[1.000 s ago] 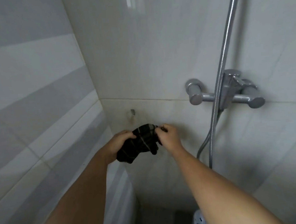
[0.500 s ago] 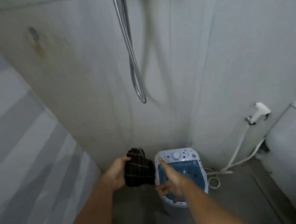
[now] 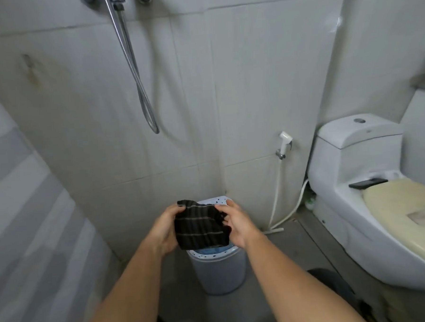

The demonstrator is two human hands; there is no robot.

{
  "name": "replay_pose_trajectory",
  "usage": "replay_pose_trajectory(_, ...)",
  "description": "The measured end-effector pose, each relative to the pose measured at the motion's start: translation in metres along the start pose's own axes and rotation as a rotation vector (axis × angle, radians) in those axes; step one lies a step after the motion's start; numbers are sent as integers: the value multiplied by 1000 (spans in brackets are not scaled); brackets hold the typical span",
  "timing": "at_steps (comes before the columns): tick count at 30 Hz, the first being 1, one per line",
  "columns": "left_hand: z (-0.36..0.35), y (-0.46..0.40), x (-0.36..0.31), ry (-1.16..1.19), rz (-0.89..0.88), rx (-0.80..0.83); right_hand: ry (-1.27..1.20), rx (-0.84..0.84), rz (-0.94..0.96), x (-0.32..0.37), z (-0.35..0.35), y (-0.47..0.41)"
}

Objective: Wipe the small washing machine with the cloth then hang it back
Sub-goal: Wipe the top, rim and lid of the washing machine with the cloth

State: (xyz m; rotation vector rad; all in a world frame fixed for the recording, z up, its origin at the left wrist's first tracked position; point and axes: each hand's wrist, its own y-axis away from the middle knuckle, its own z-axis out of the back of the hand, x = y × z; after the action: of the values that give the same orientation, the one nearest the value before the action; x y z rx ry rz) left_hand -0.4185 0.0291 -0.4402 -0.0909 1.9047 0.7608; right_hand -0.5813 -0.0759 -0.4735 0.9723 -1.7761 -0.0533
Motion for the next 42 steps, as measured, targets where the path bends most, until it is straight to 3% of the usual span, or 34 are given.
replay_pose_trajectory(6,-10,15,2,-219,-113,-213,429,57,11,32,6,28)
replay_pose_trajectory(9,-11,20,-1,-377,-143,-188,683,45,56,43,2,30)
replay_pose_trajectory(13,-7,20,-5,-863,-273,-245,1147,-10,143,45,-3,15)
replay_pose_trajectory(16,-3,23,-7,-1199,-282,-353,1272,-84,171,37,4,-3)
replay_pose_trajectory(18,0,23,-9,-1216,-285,-321,1240,-75,193,39,7,0)
replay_pose_trajectory(23,9,26,-9,-700,-360,-162,777,66,127,41,7,18)
replay_pose_trajectory(27,9,16,-1,-688,-408,-197,623,74,73,36,2,11)
replay_pose_trajectory(30,8,15,3,-641,-384,-39,514,55,83,36,-2,8)
replay_pose_trajectory(33,4,12,8,-787,-384,72,502,38,101,36,0,5)
replay_pose_trajectory(38,1,4,9,-1190,-531,-35,658,27,124,36,2,10)
replay_pose_trajectory(42,5,5,3,-1268,-584,-99,835,121,211,37,9,12)
